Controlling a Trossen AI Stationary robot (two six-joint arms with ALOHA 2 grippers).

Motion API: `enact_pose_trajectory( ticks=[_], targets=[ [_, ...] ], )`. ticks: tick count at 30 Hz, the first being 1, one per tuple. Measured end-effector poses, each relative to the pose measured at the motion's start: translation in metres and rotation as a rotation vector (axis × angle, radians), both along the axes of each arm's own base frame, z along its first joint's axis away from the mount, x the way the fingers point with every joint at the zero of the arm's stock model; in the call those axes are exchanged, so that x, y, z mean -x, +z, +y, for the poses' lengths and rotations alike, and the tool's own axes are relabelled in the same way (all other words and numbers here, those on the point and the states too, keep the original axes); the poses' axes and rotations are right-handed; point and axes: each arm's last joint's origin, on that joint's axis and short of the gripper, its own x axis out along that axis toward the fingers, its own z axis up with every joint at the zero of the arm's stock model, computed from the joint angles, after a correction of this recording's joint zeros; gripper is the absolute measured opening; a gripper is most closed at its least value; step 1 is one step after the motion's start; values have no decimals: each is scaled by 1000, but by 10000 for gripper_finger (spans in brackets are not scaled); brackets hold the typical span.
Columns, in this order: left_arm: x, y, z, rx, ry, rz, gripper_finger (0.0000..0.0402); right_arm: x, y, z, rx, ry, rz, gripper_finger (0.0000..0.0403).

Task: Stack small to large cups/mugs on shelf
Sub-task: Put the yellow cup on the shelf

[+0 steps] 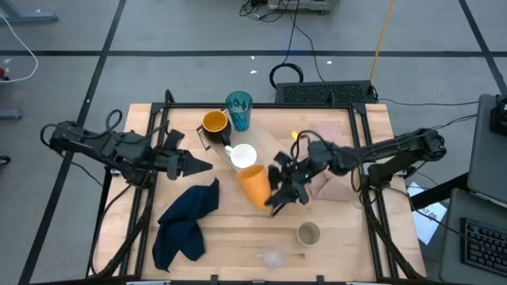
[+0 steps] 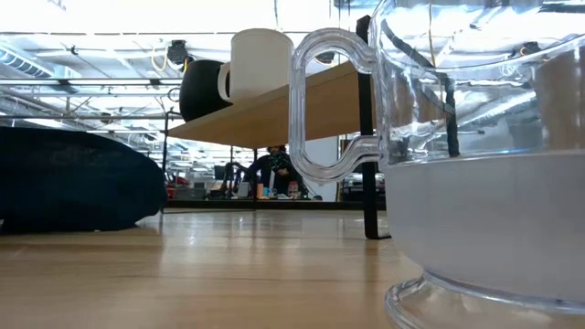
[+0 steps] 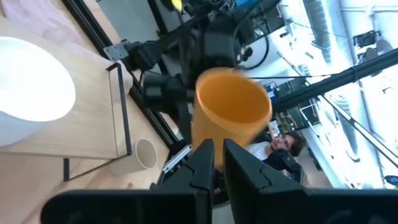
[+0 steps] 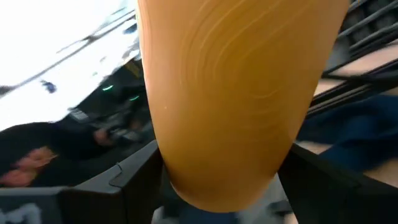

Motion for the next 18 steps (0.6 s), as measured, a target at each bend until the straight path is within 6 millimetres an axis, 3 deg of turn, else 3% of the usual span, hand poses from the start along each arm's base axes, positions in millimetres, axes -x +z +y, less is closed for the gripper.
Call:
enact_pose_trajectory(
  ticks=[8, 18],
  targets=[
    [0, 0, -1, -22, 16, 0, 33, 24, 12, -42, 219, -263, 35, 270],
    [1, 1, -4, -57, 76, -17, 33, 44, 19, -70, 466, -552, 53, 270]
  ],
)
